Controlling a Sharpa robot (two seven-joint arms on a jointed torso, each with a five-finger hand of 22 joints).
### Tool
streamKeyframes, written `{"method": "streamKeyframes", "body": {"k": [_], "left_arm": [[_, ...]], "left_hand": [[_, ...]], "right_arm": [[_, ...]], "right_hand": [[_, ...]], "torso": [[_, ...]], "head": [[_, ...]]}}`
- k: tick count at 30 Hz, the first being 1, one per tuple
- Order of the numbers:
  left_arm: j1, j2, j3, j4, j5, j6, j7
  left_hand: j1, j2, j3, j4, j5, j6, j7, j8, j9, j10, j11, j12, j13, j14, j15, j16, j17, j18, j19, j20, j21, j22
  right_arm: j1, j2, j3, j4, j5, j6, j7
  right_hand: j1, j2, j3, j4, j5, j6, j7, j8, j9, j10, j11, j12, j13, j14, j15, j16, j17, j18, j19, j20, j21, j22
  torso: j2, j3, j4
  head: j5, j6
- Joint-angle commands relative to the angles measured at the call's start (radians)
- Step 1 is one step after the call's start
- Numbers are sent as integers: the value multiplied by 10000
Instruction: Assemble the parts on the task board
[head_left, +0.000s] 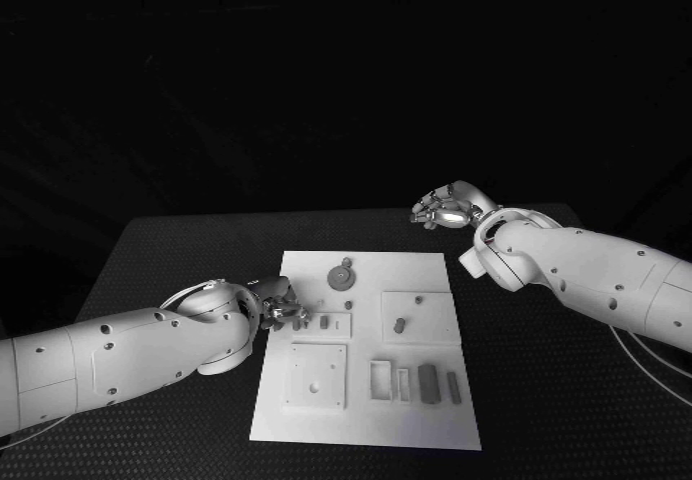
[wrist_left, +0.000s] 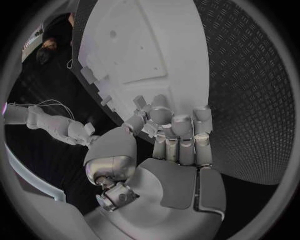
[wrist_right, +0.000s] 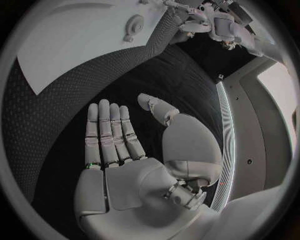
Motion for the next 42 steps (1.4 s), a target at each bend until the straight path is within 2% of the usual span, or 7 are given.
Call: {"method": "streamKeyframes", "body": {"k": [1, 7, 19, 42], "left_arm": [[-17, -2, 1, 34, -157, -207, -2], [-29, 6, 1, 65, -212, -129, 0], [-57, 4, -2, 106, -515, 21, -51], [-398, -75, -5, 289, -1081, -234, -51]], "left_hand": [[120, 33, 108, 10, -98, 204, -255, 38, 11, -123, -153, 66, 1, 169, -530, 49, -25, 187, 106, -1204, 62, 220], [160, 27, 134, 6, -228, 168, -251, 28, 17, -137, -154, 87, 0, 163, -541, 63, -40, 195, 104, -1206, 81, 217], [238, 30, 180, 0, -273, 136, -250, 19, 27, -162, -155, 109, 0, 152, -549, 78, -62, 203, 97, -1206, 105, 216], [261, 41, 176, 16, -387, 116, -248, 13, 41, -185, -156, 136, 5, 149, -556, 98, -86, 205, 98, -1201, 135, 212]], "right_arm": [[-3, -12, 2, 15, -82, 77, 66], [-3, -11, 2, 20, -82, 80, 68], [-3, -22, 2, 28, -81, 79, 66], [-3, -60, 2, 60, -80, 72, 72]], "right_hand": [[-2, 15, -8, -8, 38, -68, -14, 6, -17, -52, 17, 38, -12, -66, 2, -42, -16, 70, 82, 13, -54, 11], [-5, 14, -9, -5, 39, -68, -14, 6, -17, -52, 17, 39, -13, -65, 2, -42, -16, 70, 83, 13, -55, 11], [-28, 12, -15, 14, 44, -68, -14, 7, -18, -52, 17, 41, -17, -65, 2, -42, -17, 70, 87, 14, -65, 19], [-46, 11, -17, 31, 51, -68, -15, 8, -19, -52, 17, 44, -23, -64, 2, -42, -18, 71, 91, 12, -78, 30]], "torso": [[-1, 1, -1], [0, 5, 4], [-3, 9, 1], [-1, 0, 2]], "head": [[-1, -11], [-4, -13], [8, -31], [7, -76]]}}
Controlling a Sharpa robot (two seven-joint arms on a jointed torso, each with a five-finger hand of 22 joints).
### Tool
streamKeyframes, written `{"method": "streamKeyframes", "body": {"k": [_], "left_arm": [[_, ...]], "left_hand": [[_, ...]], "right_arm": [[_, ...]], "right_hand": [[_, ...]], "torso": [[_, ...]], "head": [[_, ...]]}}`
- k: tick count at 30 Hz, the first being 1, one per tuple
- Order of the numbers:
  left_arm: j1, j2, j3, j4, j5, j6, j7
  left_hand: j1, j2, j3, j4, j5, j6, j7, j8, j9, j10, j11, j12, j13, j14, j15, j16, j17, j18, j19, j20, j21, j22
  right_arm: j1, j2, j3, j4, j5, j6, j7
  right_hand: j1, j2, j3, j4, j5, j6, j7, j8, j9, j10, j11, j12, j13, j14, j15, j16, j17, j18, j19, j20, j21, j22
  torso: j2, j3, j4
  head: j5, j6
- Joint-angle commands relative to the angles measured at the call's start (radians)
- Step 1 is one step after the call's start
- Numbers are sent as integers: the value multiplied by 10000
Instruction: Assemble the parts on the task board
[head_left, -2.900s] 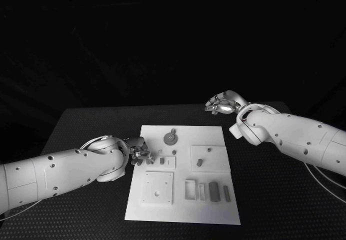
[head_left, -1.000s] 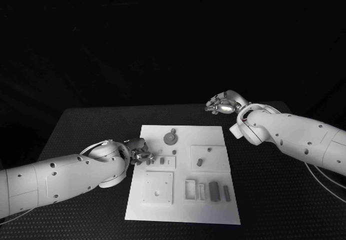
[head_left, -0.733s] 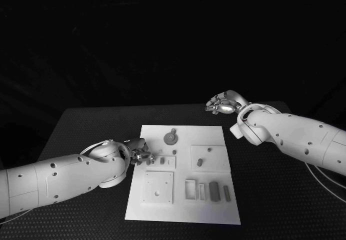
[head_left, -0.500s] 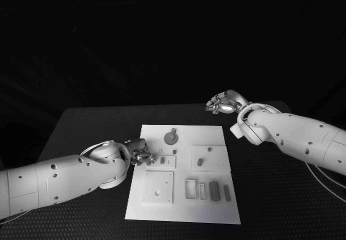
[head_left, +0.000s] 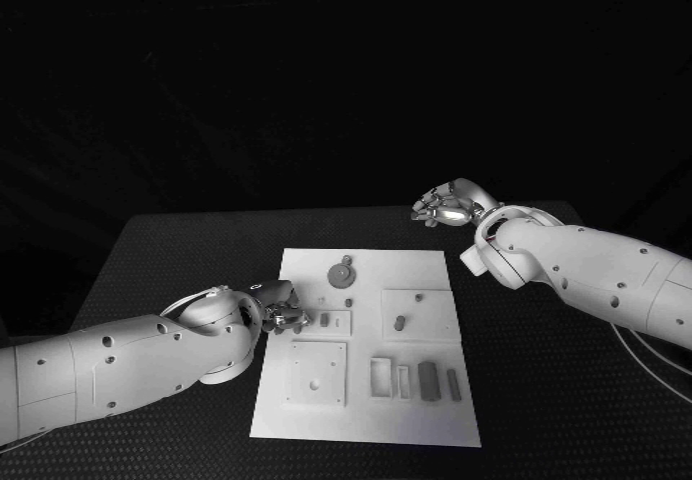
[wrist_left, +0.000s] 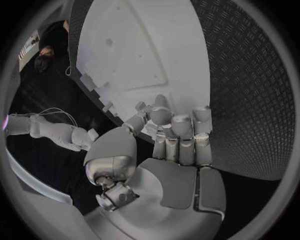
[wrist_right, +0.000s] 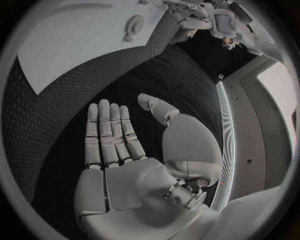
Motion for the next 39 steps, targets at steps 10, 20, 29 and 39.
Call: {"method": "streamKeyframes", "body": {"k": [10, 20, 29, 39], "left_arm": [[-89, 2, -40, -44, -30, 186, -33], [-85, 6, -34, -230, 155, 392, -171], [-80, -5, -25, -301, 253, 426, -207], [-79, -22, 85, -327, 538, 46, -60]], "left_hand": [[171, -62, 70, 10, -142, 158, -200, 0, 0, -150, -175, 119, 23, 149, -569, 82, -42, 210, 70, -1163, 75, 197], [-663, -1378, -404, 913, -820, 136, -175, 7, 46, -184, -147, 167, 9, 94, -566, 127, -120, 232, 54, -1152, 52, 152], [-976, -2781, 81, 2333, -819, -14, -135, -2, 130, -250, -102, 65, -77, -17, -539, 65, -256, 298, 4, -1151, -16, 132], [-950, -3217, 253, 2993, -818, -137, -96, 12, 215, -328, -66, 2, -111, -93, -531, 8, -344, 290, -13, -1129, -36, 124]], "right_arm": [[-3, -14, 2, 21, -79, 69, 66], [-3, -17, 2, 20, -79, 61, 60], [-3, -27, 2, 18, -79, 60, 58], [-4, -28, 2, 16, -79, 67, 59]], "right_hand": [[-44, 12, -14, 32, 54, -69, -16, 8, -11, -52, 16, 46, -19, -65, 1, -42, -8, 72, 94, 10, -44, 21], [-43, 5, -14, 29, 53, -72, -12, 7, -12, -54, 16, 46, -22, -65, 2, -42, -8, 72, 94, 9, -50, 25], [-40, 3, -11, 28, 54, -76, -8, 5, -14, -57, 16, 46, -24, -66, 3, -43, -9, 72, 94, 7, -55, 29], [-34, 5, -6, 26, 56, -78, -4, 4, -14, -59, 17, 47, -27, -68, 4, -44, -9, 72, 96, 5, -60, 34]], "torso": [[3, -1, -3], [0, -4, -7], [3, -4, -8], [2, -9, -5]], "head": [[9, 6], [-13, -1], [-6, 12], [-35, 10]]}}
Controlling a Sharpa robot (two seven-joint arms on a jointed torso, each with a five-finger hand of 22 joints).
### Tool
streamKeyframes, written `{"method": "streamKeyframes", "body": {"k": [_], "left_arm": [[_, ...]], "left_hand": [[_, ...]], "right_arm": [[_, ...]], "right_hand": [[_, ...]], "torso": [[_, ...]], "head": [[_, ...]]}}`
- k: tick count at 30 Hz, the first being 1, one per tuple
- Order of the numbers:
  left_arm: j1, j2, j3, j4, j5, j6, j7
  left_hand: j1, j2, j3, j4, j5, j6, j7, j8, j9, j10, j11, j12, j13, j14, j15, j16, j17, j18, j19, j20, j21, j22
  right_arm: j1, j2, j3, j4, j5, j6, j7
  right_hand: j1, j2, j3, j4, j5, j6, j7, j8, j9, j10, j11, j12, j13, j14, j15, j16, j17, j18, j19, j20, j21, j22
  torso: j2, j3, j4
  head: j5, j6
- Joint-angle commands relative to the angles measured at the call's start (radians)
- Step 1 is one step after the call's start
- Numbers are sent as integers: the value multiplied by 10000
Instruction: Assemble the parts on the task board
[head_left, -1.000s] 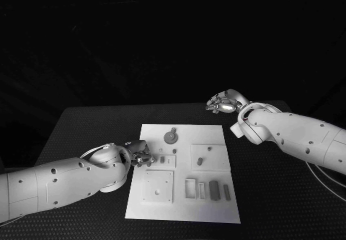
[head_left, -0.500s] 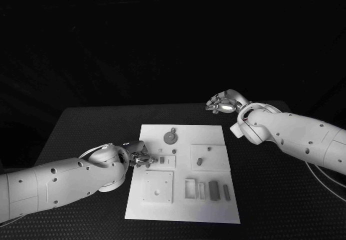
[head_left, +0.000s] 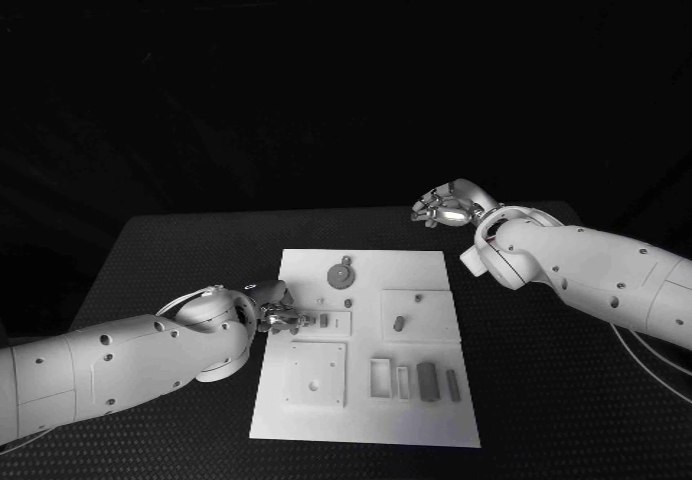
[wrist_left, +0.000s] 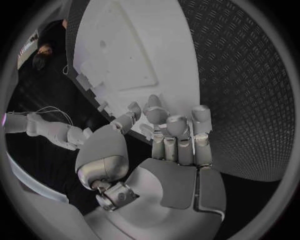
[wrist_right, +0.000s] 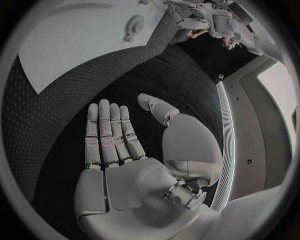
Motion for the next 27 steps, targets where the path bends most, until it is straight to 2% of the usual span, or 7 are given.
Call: {"method": "streamKeyframes", "body": {"k": [1, 2, 8, 12, 13, 19, 27], "left_arm": [[-29, -8, 14, -39, 391, -114, 24], [-29, -8, 29, -37, 467, -146, 47], [-27, -63, 188, -26, 896, -248, 168], [-25, -92, 397, -39, 1522, -306, 338], [-24, -93, 407, -40, 1573, -306, 345], [42, -104, 770, -56, 2438, -284, 507], [403, -64, 824, -208, 2467, -264, 711]], "left_hand": [[-31, -237, 53, 300, -23, -189, 50, 3, 19, -53, 49, -68, -28, -90, 3, -75, -35, 134, -15, -1128, -67, 122], [-27, -303, 71, 395, -35, -537, 133, -183, -51, -39, 121, -79, -44, -90, 30, -72, -42, 137, -21, -1128, -73, 121], [-11, -527, 11, 578, -24, -765, 228, -269, -67, -95, 211, -152, -103, -161, 114, -131, -90, 121, -89, -1106, -113, 117], [-30, -592, -95, 616, -26, -879, 268, -304, -68, -173, 251, -201, -135, -236, 151, -188, -124, 100, -178, -1082, -170, 107], [-32, -595, -114, 615, -26, -902, 275, -313, -70, -189, 257, -211, -141, -251, 157, -199, -131, 98, -193, -1079, -180, 106], [-138, -620, -416, 598, -27, -1420, 432, -334, -50, -788, 408, -589, -326, -741, 315, -666, -362, -10, -633, -957, -520, 24], [-25, -567, -399, 550, -24, -1934, 605, -238, 6, -1212, 583, -919, -512, -1092, 512, -1034, -543, -125, -987, -847, -844, -42]], "right_arm": [[-4, -13, 2, 10, -79, 70, 60], [-4, -13, 2, 9, -79, 73, 59], [-4, -11, 2, 4, -79, 67, 62], [-4, -20, 2, 8, -79, 61, 60], [-4, -20, 2, 8, -79, 60, 61], [-4, -18, 2, 4, -79, 56, 64], [-4, 6, 2, -7, -79, 57, 67]], "right_hand": [[-34, 5, -6, 26, 56, -79, -4, 4, -15, -59, 17, 47, -9, -68, 4, -44, -10, 71, 96, 5, -61, 16], [-33, 5, -6, 26, 56, -79, -4, 4, -16, -59, 17, 47, -10, -68, 4, -44, -10, 71, 96, 5, -62, 16], [-29, 6, -2, 24, 57, -80, -2, 4, -16, -60, 17, 48, -11, -68, 5, -44, -10, 71, 97, 4, -65, 19], [-27, 5, -1, 23, 57, -80, -1, 4, -16, -60, 18, 48, -12, -68, 5, -44, -11, 71, 97, 4, -68, 21], [-27, 5, -1, 23, 57, -80, 0, 4, -16, -60, 18, 48, -12, -68, 5, -44, -11, 71, 97, 4, -68, 22], [-25, 5, 0, 23, 57, -81, 1, 3, -16, -61, 18, 49, -14, -69, 6, -45, -11, 71, 98, 3, -71, 24], [-24, 4, 1, 22, 57, -82, 3, 3, -17, -62, 19, 49, -16, -68, 7, -45, -11, 71, 99, 3, -75, 28]], "torso": [[0, -3, 2], [-1, 0, 3], [0, 2, -1], [0, 4, 4], [0, 6, 5], [-6, 5, -3], [0, 17, -8]], "head": [[-10, -4], [-8, -3], [-14, -5], [-16, 2], [-17, 3], [-18, 27], [-14, 56]]}}
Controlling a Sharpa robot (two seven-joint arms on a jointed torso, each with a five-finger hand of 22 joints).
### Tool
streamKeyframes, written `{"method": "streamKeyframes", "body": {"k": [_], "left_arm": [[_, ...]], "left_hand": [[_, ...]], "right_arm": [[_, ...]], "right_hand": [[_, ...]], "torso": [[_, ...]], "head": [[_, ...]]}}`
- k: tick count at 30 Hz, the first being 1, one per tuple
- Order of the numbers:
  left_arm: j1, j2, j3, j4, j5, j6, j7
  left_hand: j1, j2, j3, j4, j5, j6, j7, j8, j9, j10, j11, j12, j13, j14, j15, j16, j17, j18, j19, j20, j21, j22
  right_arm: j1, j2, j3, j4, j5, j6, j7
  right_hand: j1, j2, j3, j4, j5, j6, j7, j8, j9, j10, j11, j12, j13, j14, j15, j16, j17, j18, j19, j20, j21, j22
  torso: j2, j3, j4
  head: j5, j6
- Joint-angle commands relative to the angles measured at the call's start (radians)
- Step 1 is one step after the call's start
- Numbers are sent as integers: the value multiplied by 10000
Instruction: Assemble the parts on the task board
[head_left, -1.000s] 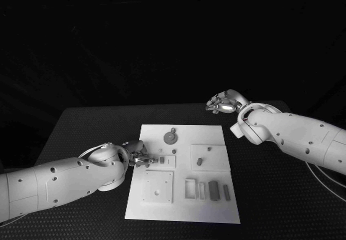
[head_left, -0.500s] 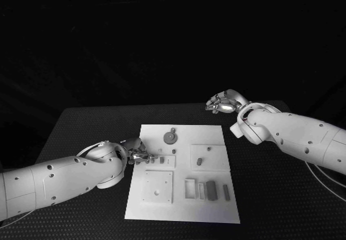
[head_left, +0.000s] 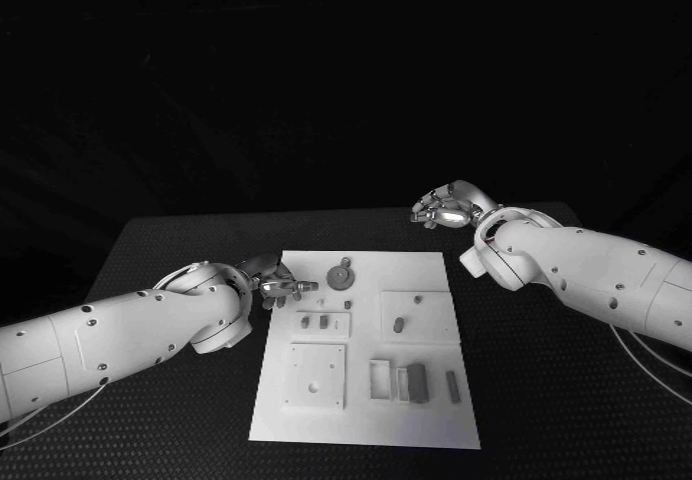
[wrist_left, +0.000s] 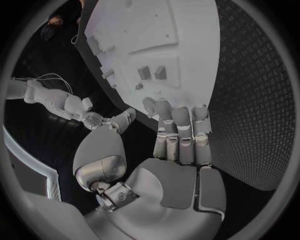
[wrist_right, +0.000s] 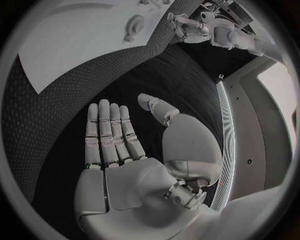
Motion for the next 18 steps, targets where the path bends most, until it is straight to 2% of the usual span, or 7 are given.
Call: {"method": "streamKeyframes", "body": {"k": [1, 3, 6, 9, 12, 16, 18], "left_arm": [[83, 64, 5, -73, 370, -41, 463], [142, 182, 5, -194, 204, -94, 732], [157, 327, 8, -198, 39, -70, 1284], [158, 456, 9, -194, -58, -264, 2111], [158, 652, 8, -264, -823, -612, 2762], [157, 1022, -20, -518, -1849, -1063, 3243], [155, 1212, -61, -707, -2159, -1143, 3402]], "left_hand": [[160, 74, 59, -50, -24, -76, 10, 72, 20, -64, 4, -54, -31, -67, 11, -48, -23, -129, -79, -1184, -49, -15], [716, 329, 207, -432, -22, -125, 33, 134, 53, -160, 31, -129, -70, -155, 46, -122, -56, -151, -148, -1164, -84, 0], [1806, 808, 335, -1333, -6, -181, 95, 230, 89, -509, 106, -452, -236, -475, 192, -455, -207, -233, -439, -1068, -266, -14], [2706, 1017, 293, -2090, -6, -409, 233, 184, 15, -862, 256, -860, -460, -803, 422, -865, -392, -361, -783, -891, -559, -81], [3727, 950, 311, -2707, -22, -751, 447, -90, -180, -1139, 462, -1199, -644, -1089, 695, -1191, -522, -386, -1049, -632, -803, -128], [4369, 588, 220, -2903, -7, -857, 578, -305, -360, -1668, 659, -1807, -1020, -1607, 1116, -1755, -738, -386, -1543, -224, -1242, -225], [4675, 457, 178, -2950, -2, -958, 560, -433, -442, -1934, 767, -2163, -1260, -1627, 1217, -1891, -778, -374, -1579, -118, -1314, -217]], "right_arm": [[-3, 4, 2, -2, -79, 58, 68], [-3, 6, 2, -2, -79, 62, 68], [-4, 21, 2, -10, -79, 66, 68], [-4, 34, 2, -14, -79, 70, 73], [-4, 26, 2, -15, -44, 74, 69], [-4, 46, 2, -19, -42, 76, 72], [-4, 57, 2, -25, -42, 76, 74]], "right_hand": [[-24, 5, 2, 22, 57, -82, 4, 3, -8, -62, 19, 50, -17, -68, 7, -45, -11, 71, 99, 3, -35, 15], [-22, 6, 2, 22, 57, -83, 4, 3, -8, -62, 19, 50, -17, -68, 7, -45, -12, 71, 100, 3, -36, 16], [-22, 4, 2, 21, 56, -83, 5, 3, -8, -63, 19, 50, -18, -68, 7, -45, -12, 71, 100, 3, -37, 17], [-22, 4, 2, 21, 56, -83, 5, 3, -9, -63, 19, 50, -19, -68, 8, -45, -12, 71, 100, 3, -39, 19], [-22, 5, 3, 21, 55, -83, 5, 3, -9, -63, 20, 51, -19, -68, 8, -45, -12, 71, 101, 3, -40, 20], [-22, 5, 2, 21, 54, -84, 6, 3, -9, -63, 20, 52, -20, -68, 8, -44, -12, 71, 102, 4, -42, 22], [-22, 6, 3, 22, 54, -83, 6, 3, -9, -63, 20, 52, -21, -68, 8, -44, -12, 71, 102, 4, -43, 23]], "torso": [[4, 5, -8], [4, 7, -8], [6, 1, -6], [4, -2, -12], [1, 3, -6], [1, 0, 13], [5, -5, 3]], "head": [[2, 19], [-2, 29], [-23, 47], [-30, 82], [-33, 105], [-62, 127], [-56, 136]]}}
